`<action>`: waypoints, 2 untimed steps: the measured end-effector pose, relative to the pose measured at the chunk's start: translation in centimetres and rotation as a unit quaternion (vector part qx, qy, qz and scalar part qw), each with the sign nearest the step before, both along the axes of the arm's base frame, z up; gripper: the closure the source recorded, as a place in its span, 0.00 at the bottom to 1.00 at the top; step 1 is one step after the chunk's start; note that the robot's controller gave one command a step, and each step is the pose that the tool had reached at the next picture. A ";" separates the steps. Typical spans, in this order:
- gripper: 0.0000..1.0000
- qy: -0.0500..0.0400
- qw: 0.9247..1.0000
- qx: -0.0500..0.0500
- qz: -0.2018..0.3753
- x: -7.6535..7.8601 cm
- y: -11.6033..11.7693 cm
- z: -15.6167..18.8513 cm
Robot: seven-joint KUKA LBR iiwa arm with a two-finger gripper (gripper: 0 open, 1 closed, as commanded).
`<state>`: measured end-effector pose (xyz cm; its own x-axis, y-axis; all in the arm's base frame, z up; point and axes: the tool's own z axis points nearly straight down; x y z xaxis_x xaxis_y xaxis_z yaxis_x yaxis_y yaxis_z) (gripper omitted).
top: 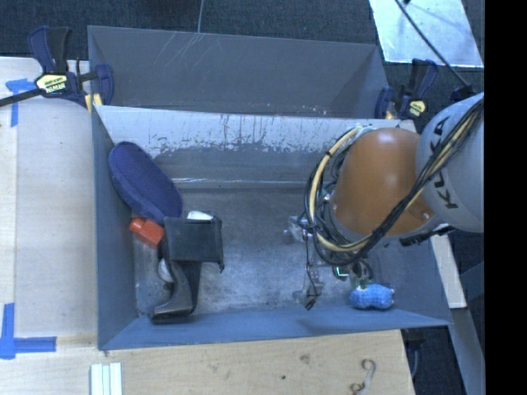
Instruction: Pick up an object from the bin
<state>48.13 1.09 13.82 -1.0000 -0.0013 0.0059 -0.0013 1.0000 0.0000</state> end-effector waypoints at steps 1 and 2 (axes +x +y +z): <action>0.00 -0.001 1.000 -0.002 -0.016 0.7 -10.4 -7.1; 0.00 -0.010 1.000 -0.002 -0.005 3.4 -16.3 0.5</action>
Offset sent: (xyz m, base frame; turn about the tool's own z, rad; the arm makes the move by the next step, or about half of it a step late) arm 0.0081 -0.0980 -0.0682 0.0236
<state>51.49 -15.23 14.33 -0.9999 0.0087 -0.0146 0.0088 1.0000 -0.0042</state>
